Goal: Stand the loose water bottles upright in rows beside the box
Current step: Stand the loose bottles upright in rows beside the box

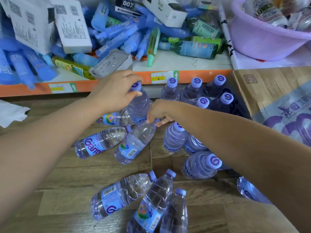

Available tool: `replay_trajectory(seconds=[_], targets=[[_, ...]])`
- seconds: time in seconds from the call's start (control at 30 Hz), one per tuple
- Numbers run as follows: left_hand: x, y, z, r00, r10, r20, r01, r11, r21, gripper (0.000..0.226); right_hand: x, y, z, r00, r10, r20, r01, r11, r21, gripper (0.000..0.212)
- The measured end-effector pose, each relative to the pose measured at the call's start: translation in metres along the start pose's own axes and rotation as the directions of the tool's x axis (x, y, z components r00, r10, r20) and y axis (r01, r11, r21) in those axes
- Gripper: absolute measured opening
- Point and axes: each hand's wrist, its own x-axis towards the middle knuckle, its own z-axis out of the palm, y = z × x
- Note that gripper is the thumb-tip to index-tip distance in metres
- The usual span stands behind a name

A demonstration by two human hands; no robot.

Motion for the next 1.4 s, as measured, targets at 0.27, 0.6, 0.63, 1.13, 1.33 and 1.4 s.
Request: replay_trajectory(seconds=[0.27, 0.6, 0.63, 1.13, 1.33, 1.4], targets=[[-0.008, -0.002, -0.009, 0.999, -0.038, 0.019, 0.038, 0.999, -0.012, 0.037, -0.069, -0.027, -0.026, 0.828, -0.456, -0.327, 0.225, 0.803, -0.552, 0.027], [-0.004, 0.027, 0.015, 0.989, 0.068, 0.131, -0.065, 0.997, -0.029, 0.037, -0.104, -0.008, -0.074, 0.704, -0.517, -0.488, 0.190, 0.798, -0.572, 0.031], [-0.005, 0.027, 0.016, 0.989, 0.075, 0.129, -0.072, 0.997, -0.031, 0.036, -0.099, -0.004, -0.072, 0.713, -0.517, -0.474, 0.174, 0.785, -0.594, 0.033], [-0.028, 0.023, 0.018, 0.981, 0.091, 0.172, -0.092, 0.996, -0.003, 0.038, -0.056, 0.008, -0.058, 0.808, -0.472, -0.353, 0.059, 0.661, -0.748, 0.024], [-0.032, 0.029, 0.016, 0.981, 0.076, 0.179, -0.075, 0.997, -0.009, 0.035, -0.042, 0.012, -0.048, 0.811, -0.242, -0.532, -0.074, 0.861, -0.504, 0.034], [-0.034, 0.031, 0.016, 0.979, 0.092, 0.183, -0.092, 0.996, -0.005, 0.031, -0.043, 0.012, -0.046, 0.808, -0.232, -0.541, -0.065, 0.878, -0.474, 0.035]])
